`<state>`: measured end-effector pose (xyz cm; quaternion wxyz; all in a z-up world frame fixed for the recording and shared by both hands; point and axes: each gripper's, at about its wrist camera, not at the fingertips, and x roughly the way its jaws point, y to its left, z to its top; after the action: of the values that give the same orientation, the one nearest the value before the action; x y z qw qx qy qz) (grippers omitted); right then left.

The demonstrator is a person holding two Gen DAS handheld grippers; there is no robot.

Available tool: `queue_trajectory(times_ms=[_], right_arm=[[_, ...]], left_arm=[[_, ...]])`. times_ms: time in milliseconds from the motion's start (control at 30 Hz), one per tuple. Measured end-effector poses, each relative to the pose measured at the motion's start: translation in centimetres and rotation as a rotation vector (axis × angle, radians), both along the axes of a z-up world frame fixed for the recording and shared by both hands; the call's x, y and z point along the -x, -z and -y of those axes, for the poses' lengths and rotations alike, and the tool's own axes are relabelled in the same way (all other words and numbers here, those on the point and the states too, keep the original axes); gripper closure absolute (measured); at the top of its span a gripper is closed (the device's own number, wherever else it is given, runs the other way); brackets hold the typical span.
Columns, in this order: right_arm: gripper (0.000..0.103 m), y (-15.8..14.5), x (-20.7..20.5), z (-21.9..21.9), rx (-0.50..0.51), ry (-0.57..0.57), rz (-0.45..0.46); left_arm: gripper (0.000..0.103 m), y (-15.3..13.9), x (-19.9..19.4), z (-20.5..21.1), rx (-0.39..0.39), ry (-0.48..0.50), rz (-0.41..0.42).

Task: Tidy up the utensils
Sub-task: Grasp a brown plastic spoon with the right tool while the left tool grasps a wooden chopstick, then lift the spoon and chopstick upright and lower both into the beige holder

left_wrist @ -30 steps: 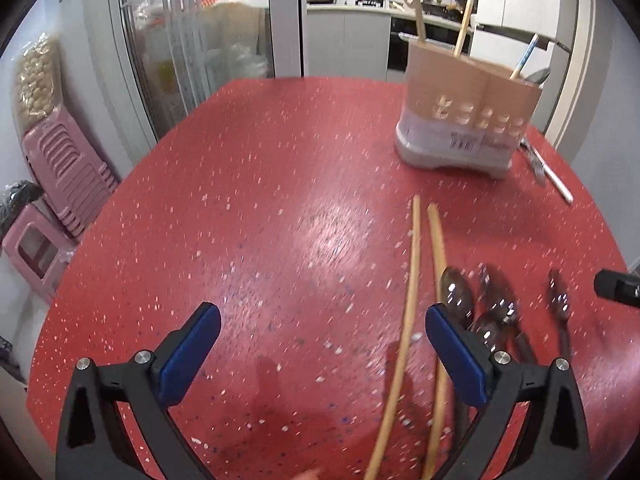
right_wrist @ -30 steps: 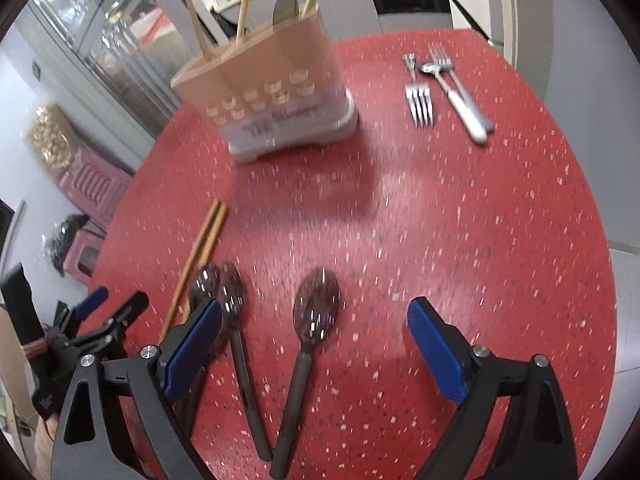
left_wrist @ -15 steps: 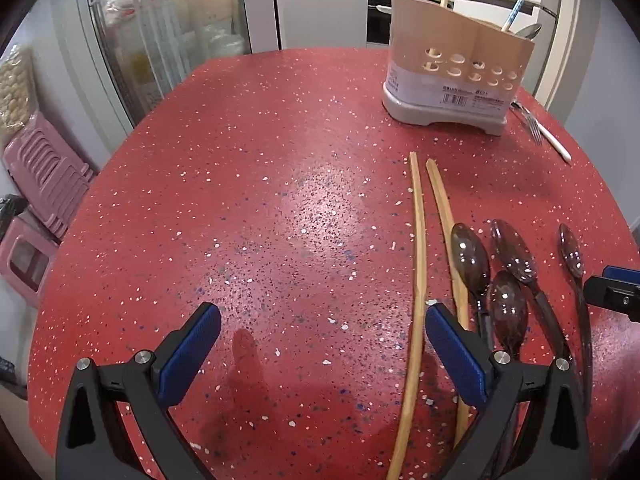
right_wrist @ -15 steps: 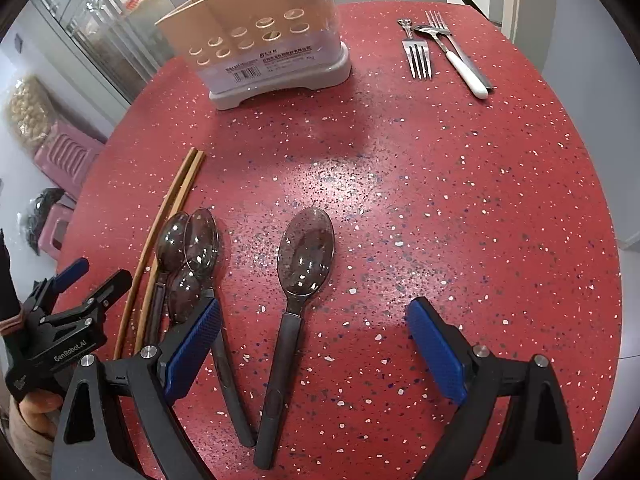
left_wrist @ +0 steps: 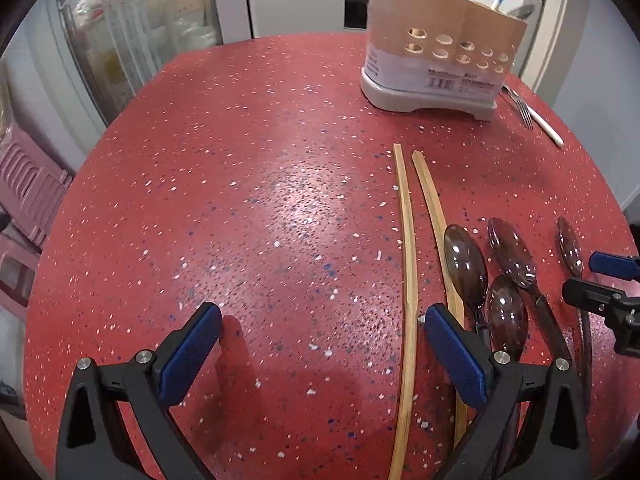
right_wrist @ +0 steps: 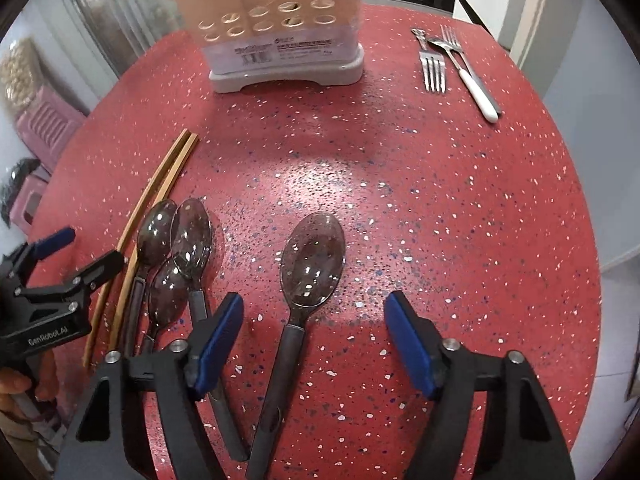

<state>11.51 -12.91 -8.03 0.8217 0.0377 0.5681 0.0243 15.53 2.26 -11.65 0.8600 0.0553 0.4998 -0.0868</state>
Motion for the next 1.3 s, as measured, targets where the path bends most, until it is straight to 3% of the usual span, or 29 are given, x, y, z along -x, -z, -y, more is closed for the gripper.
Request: queue_trajectory(times_ms=[133, 367, 533, 567, 633, 800, 867, 900, 933, 1000, 1200, 1300], right_arm=[[0.032, 0.2, 0.2, -1.1, 0.074, -0.042, 0.002], [0.039, 0.2, 0.1, -1.1, 0.081, -0.072, 0.002], [0.047, 0.0, 0.2, -1.1, 0.088, -0.103, -0.002], [0.050, 0.0, 0.3, -1.1, 0.082, -0.111, -0.001], [0.069, -0.2, 0.3, -1.1, 0.082, -0.131, 0.002], [0.090, -0.2, 0.1, -1.4, 0.070, -0.162, 0.001], [0.091, -0.2, 0.1, -1.3, 0.062, -0.166, 0.003], [0.091, -0.2, 0.1, -1.2, 0.055, -0.167, 0.005], [0.091, -0.2, 0.1, -1.1, 0.044, -0.167, 0.007], [0.091, -0.2, 0.1, -0.7, 0.022, -0.163, 0.008], [0.091, -0.3, 0.3, 0.7, -0.061, -0.142, 0.020], [0.091, -1.0, 0.4, 1.5, -0.112, -0.130, 0.052]], left_arm=[[0.000, 0.0, -0.8, 0.9, -0.007, 0.032, 0.000], [0.000, -0.2, -2.4, 1.7, 0.018, 0.074, -0.030], [0.013, -0.9, -3.0, 3.7, -0.013, 0.144, -0.058], [0.013, -1.0, -3.2, 4.1, -0.026, 0.158, -0.066], [0.015, -1.1, -3.5, 4.6, -0.041, 0.176, -0.082], [0.026, -1.4, -3.8, 5.6, -0.033, 0.216, -0.139], [0.032, -1.5, -3.8, 6.0, -0.036, 0.237, -0.155], [0.040, -1.5, -3.7, 6.1, -0.035, 0.246, -0.160], [0.057, -1.7, -3.5, 6.4, -0.033, 0.263, -0.161], [0.073, -1.8, -3.2, 6.8, -0.037, 0.278, -0.163], [0.074, -2.2, -1.4, 5.9, 0.001, 0.233, -0.095], [0.074, -3.4, 0.0, 4.9, 0.042, 0.186, -0.013]])
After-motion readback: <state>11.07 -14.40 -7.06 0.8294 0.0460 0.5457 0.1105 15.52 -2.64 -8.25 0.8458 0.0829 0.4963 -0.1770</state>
